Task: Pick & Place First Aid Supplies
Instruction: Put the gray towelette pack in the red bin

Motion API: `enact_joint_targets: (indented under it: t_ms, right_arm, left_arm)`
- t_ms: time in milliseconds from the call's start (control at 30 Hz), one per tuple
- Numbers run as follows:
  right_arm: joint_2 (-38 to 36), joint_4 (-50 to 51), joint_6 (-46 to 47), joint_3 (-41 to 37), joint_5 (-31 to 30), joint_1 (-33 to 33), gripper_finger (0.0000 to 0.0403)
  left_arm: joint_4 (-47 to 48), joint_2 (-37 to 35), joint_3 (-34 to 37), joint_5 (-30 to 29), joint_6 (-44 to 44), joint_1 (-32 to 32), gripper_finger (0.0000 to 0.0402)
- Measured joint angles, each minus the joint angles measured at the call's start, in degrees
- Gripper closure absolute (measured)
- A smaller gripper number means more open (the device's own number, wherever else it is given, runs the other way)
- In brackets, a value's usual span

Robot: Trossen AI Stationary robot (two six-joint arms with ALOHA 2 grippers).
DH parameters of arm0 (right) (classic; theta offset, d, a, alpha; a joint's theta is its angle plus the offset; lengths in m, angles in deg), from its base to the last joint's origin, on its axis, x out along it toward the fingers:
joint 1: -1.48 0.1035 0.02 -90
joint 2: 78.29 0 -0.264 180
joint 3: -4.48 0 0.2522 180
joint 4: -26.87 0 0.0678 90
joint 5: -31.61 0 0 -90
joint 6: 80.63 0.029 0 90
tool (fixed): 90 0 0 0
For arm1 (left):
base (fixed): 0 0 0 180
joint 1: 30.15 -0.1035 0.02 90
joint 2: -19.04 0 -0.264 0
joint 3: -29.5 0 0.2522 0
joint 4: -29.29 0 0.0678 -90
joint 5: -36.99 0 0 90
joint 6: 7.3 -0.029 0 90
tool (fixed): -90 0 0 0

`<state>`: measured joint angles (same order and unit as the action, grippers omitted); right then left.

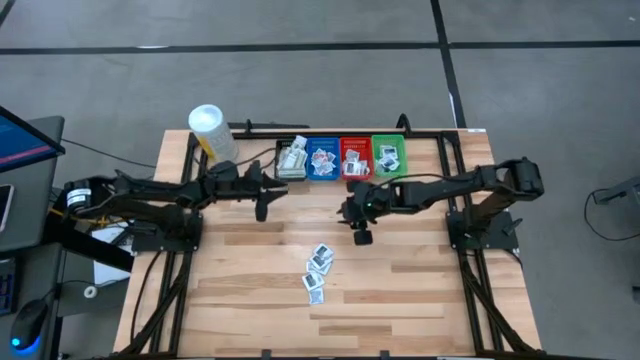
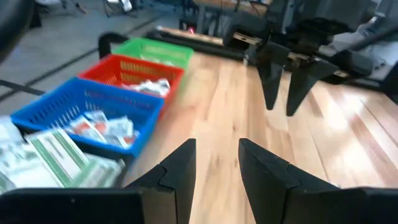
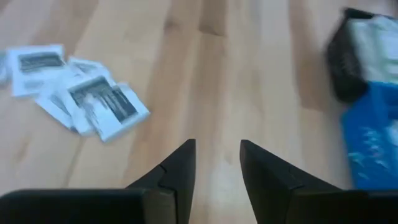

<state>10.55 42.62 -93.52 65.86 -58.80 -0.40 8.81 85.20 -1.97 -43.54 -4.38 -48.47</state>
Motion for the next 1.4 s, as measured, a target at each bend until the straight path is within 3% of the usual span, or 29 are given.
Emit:
enact_joint_targets:
  t_ms: [133,467,833,1400]
  right_arm:
    - [5.3,-3.5,0.3,0.5,3.7,1.9,0.0285]
    - [16.3,-4.4,-10.0,7.9,3.5,9.6,0.0285]
    - [18.9,-3.6,-9.7,9.4,3.7,11.2,0.0285]
    - [22.8,-4.2,-8.1,9.7,5.3,10.5,0.0292]
  left_arm:
    - [-0.1,1.0,1.1,0.0,0.0,2.5,0.028]
    - [-0.2,2.5,1.6,-0.4,1.0,9.7,0.028]
    - [0.0,3.4,1.9,-3.7,3.6,15.6,0.028]
    - [-0.1,3.3,1.9,-4.0,4.0,16.1,0.028]
